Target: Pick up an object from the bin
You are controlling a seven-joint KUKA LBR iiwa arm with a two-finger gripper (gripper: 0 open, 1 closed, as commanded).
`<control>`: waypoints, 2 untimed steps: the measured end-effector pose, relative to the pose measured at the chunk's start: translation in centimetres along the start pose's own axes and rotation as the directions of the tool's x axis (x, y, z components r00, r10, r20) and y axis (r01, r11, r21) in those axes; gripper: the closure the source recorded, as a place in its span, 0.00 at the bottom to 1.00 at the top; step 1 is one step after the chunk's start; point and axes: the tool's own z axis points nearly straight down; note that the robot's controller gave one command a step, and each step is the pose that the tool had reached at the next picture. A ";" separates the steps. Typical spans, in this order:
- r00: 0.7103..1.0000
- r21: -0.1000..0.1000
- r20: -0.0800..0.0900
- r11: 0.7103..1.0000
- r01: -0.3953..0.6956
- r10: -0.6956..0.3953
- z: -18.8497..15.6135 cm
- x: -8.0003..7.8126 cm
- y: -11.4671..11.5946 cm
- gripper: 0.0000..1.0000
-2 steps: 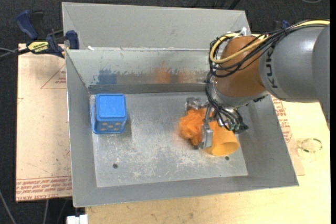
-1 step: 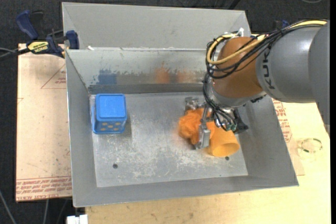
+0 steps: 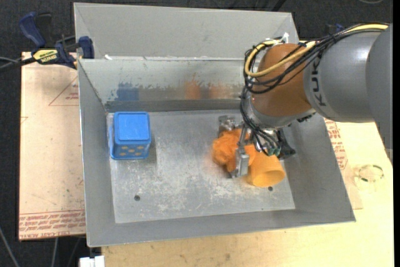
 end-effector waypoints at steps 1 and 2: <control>1.000 -0.001 0.005 1.000 -0.005 0.005 0.0 -0.1 -0.2 1.00; 1.000 -0.001 0.005 1.000 -0.005 0.005 0.0 -0.1 -0.2 1.00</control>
Offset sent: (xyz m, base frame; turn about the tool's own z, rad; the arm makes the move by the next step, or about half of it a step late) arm 0.0000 0.0000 0.0000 0.0000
